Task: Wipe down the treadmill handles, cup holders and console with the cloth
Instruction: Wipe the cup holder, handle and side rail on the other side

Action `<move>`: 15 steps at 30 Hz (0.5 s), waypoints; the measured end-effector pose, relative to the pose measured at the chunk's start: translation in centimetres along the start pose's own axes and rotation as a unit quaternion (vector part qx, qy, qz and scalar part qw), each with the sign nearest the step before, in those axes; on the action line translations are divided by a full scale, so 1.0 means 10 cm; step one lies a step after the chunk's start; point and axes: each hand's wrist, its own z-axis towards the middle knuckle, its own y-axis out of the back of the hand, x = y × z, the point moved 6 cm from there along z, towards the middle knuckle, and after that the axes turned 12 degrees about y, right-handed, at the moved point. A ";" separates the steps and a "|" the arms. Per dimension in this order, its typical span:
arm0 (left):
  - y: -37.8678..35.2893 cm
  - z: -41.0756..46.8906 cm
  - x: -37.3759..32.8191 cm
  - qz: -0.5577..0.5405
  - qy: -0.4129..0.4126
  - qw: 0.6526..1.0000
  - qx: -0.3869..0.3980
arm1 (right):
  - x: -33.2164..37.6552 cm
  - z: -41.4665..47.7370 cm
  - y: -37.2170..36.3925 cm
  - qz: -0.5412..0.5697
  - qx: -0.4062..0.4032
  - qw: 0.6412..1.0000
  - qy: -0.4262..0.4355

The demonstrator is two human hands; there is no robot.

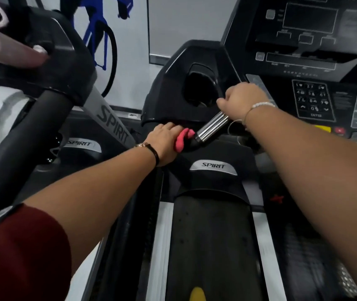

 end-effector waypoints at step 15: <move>0.20 -0.35 0.10 0.010 -0.232 0.966 0.111 | 0.06 0.00 0.05 -0.021 0.015 0.999 -0.032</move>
